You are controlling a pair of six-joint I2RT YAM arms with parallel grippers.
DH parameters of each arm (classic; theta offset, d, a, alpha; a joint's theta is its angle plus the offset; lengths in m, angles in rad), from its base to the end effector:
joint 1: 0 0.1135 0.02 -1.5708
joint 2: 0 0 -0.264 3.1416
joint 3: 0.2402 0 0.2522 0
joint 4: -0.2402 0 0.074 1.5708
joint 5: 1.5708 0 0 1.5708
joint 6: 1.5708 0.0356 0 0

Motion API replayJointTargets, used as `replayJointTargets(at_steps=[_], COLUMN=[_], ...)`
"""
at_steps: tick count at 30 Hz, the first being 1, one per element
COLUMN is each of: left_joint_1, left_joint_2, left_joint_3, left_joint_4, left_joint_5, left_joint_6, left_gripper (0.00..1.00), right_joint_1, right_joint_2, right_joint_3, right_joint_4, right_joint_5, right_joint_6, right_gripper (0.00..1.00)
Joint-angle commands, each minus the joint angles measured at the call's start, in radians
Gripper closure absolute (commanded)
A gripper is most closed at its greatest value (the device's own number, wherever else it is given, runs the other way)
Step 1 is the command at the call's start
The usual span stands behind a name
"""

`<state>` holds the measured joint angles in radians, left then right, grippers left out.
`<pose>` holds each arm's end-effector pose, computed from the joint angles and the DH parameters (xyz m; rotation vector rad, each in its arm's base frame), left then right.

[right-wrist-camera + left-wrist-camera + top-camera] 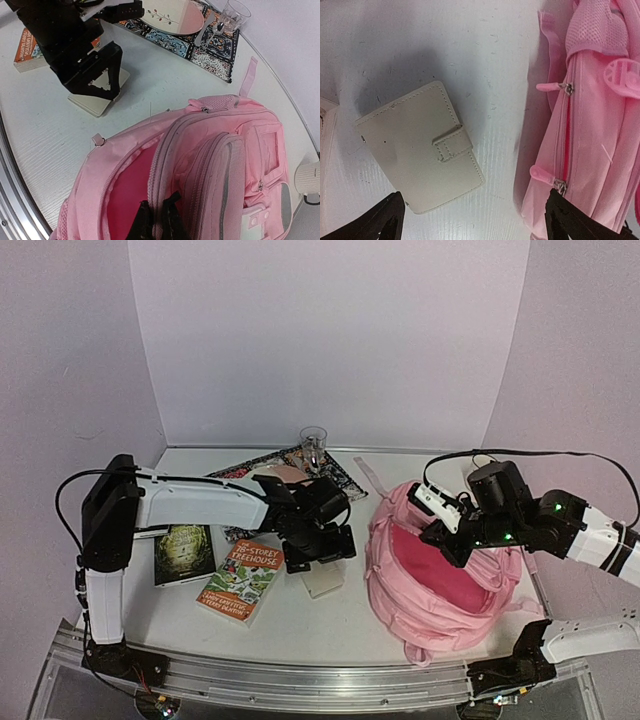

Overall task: Pack the student bag
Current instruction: Move the pencil case to the center of the board, then pick up the pencil case at the center of the board.

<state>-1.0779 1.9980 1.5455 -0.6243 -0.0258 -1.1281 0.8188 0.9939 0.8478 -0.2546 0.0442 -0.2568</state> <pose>0.2033 -0.3765 0.2041 -0.0802 2.8298 -0.6207 0.1569 0.1654 0.3157 -0.9918 1.7197 0.3225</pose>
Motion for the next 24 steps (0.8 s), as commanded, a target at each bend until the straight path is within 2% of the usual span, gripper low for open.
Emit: replayJointTargets(at_steps=[1,11,24], left_joint_1=[0.006,0.003,0.003], left_joint_2=[0.070,0.159,0.101], left_joint_3=[0.055,0.058,0.006], left_joint_4=[-0.009,-0.049,-0.307], left_joint_5=[-0.036,-0.073,-0.224], left_joint_6=[-0.125,-0.106,0.109], left_gripper=[0.00,0.01,0.04], right_joint_1=[0.003,0.001,0.001], right_joint_2=[-0.021,-0.015,0.007], right_joint_3=[0.031,0.039,0.054], right_joint_4=[0.061,0.061,0.061], right_joint_5=[-0.036,-0.091,-0.119], right_joint_6=[-0.025,-0.068,-0.091], right_gripper=[1.00,1.00,1.00])
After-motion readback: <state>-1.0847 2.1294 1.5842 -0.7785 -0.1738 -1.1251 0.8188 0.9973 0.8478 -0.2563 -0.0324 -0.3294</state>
